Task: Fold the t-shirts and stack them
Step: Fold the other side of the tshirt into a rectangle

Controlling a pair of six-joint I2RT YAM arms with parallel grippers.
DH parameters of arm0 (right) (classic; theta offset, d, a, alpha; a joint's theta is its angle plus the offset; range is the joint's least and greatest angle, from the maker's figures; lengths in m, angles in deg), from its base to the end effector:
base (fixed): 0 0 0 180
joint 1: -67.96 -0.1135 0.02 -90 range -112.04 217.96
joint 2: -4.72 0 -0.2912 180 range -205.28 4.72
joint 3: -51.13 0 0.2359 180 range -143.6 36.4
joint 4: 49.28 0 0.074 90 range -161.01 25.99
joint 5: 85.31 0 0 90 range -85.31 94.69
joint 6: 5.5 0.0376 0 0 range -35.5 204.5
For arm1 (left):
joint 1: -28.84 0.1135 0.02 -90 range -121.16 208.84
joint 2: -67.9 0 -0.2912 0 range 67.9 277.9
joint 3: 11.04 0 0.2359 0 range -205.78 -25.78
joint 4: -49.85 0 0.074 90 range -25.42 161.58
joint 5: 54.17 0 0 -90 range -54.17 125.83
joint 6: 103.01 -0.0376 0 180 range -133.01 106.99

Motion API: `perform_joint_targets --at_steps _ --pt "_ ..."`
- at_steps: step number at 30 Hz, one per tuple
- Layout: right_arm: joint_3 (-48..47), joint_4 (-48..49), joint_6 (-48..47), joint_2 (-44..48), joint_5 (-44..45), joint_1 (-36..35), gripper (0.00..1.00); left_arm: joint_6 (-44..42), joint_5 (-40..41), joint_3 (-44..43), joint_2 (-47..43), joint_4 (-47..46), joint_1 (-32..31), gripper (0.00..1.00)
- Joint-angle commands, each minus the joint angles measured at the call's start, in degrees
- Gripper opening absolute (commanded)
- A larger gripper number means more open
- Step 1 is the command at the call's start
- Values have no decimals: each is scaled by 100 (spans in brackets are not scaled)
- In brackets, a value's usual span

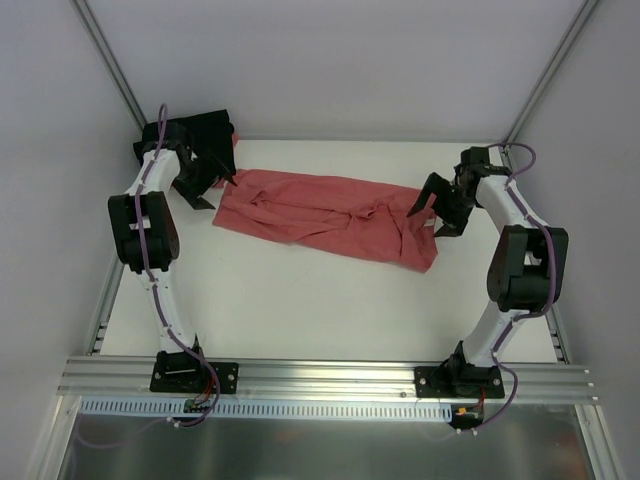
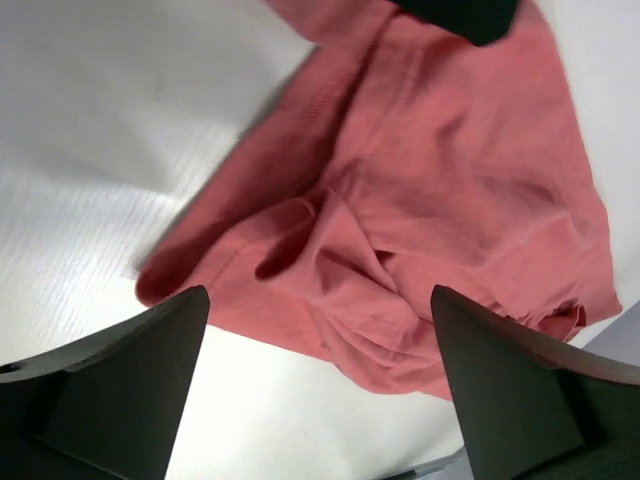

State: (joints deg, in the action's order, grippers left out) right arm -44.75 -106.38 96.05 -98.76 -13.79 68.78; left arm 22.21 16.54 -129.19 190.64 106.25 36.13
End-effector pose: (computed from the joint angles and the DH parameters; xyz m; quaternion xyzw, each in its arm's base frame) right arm 0.3687 0.0066 0.2663 0.0688 0.9612 0.1762 0.2006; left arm 0.4635 0.0468 0.2438 -0.3069 0.9047 -0.2170 0.2005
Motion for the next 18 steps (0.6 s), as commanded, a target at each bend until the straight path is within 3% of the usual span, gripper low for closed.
perform_joint_targets --at_steps 1,8,13,18 --pt "-367 -122 14 -84 -6 -47 99 125 170 -188 -21 246 106 99" --pt "-376 -70 75 -67 -129 -195 99 178 918 988 -1137 -861 185 99" --pt "-350 97 128 -303 -208 -363 99 353 -142 1332 -1331 -959 177 99" --pt "-630 264 269 -857 -481 -504 99 424 -593 1956 -1490 -1231 -113 99"
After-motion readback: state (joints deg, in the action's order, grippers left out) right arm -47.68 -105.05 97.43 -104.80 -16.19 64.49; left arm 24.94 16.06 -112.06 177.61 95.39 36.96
